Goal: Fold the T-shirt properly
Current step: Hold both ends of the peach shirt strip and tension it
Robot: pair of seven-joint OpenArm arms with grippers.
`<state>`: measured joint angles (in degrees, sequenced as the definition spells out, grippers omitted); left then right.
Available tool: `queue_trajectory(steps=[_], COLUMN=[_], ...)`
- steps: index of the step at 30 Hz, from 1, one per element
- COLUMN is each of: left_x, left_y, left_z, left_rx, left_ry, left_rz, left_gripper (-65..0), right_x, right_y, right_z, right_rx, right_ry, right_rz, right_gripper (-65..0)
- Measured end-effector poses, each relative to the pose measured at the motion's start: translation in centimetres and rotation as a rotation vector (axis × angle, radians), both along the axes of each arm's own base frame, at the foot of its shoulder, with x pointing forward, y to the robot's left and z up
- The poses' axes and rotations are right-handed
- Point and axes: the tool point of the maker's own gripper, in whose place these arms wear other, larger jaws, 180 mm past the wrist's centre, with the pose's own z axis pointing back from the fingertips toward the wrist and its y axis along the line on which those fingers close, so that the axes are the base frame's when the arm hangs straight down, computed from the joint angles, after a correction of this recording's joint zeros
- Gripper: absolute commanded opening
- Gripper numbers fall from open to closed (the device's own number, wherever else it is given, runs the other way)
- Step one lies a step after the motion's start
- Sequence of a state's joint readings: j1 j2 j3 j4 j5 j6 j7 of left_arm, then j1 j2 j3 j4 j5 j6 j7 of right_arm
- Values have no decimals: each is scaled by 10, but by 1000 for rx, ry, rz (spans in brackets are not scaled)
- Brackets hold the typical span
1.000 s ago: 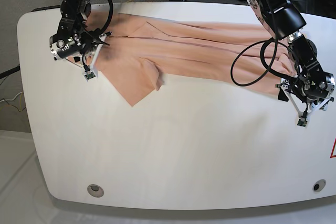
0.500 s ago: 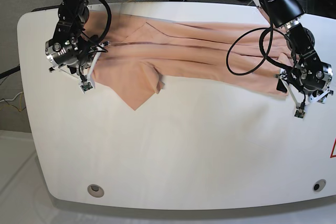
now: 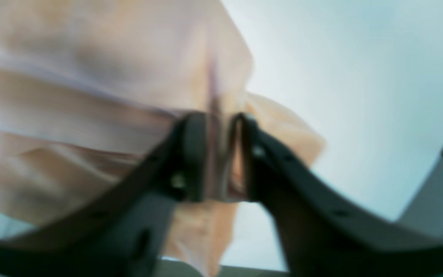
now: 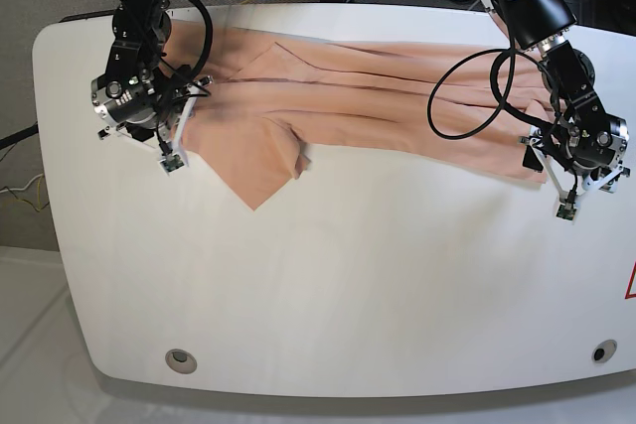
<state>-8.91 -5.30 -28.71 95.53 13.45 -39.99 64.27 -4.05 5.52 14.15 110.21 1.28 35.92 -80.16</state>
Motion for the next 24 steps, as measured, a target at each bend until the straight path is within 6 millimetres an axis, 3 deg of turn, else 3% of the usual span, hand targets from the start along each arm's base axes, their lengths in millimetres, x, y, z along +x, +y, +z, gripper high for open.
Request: queue_trajectory(steps=[4,13,22,24], left_x=[0,1,3,2], left_y=[0,0,-4,-6], left_z=[0,0,0,-2], left_rx=[0,0,3,7], left_ry=[-1,-2,0,8], left_rz=[0,-1,-14,-25], left_gripper=[-165,-165,-169,-204], right_x=[-6,-14,5,7], right_y=[8,3,2,2], right_z=[-5,-9,5,9], right_rx=[18,3,-1,-3], right_ry=[17,41,-17,-32], right_rz=[11,2,4,6], right_gripper=[-387,-387,-387,-388])
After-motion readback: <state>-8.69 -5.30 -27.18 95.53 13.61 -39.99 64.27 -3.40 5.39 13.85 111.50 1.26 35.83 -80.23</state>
